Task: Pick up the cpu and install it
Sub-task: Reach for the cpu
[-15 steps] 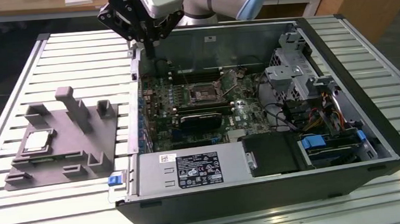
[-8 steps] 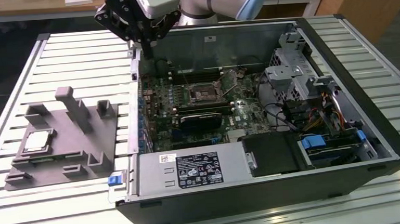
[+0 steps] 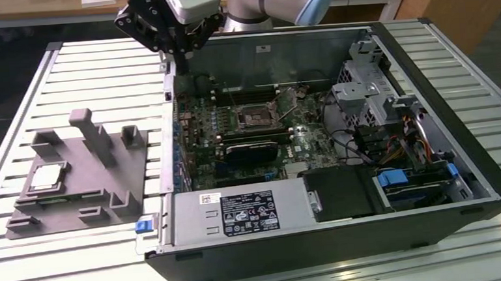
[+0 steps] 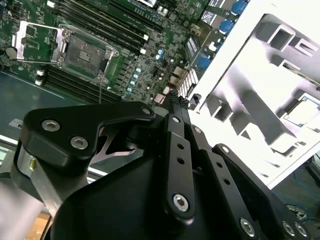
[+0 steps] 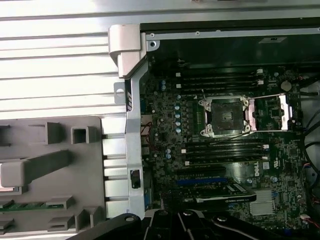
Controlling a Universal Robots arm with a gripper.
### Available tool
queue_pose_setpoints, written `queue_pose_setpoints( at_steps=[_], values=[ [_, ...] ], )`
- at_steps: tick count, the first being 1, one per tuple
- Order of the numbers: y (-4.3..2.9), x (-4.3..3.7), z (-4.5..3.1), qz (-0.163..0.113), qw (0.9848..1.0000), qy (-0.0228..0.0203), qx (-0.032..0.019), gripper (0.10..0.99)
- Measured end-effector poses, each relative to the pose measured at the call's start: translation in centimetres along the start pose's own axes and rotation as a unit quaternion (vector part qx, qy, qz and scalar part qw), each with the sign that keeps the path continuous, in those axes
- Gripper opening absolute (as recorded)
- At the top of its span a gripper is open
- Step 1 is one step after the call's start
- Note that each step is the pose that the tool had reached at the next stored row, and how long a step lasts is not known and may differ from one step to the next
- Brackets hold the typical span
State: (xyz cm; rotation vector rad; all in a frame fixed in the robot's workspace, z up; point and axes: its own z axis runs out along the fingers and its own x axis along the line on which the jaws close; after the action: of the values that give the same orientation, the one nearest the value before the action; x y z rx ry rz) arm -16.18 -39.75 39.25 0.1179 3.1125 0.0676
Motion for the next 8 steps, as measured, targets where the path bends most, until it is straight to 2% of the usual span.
queue_pose_setpoints(
  at_steps=[8],
  values=[
    [-0.03,0.42,0.01,0.000,1.0000,0.0000,0.0000,0.106]
  ],
)
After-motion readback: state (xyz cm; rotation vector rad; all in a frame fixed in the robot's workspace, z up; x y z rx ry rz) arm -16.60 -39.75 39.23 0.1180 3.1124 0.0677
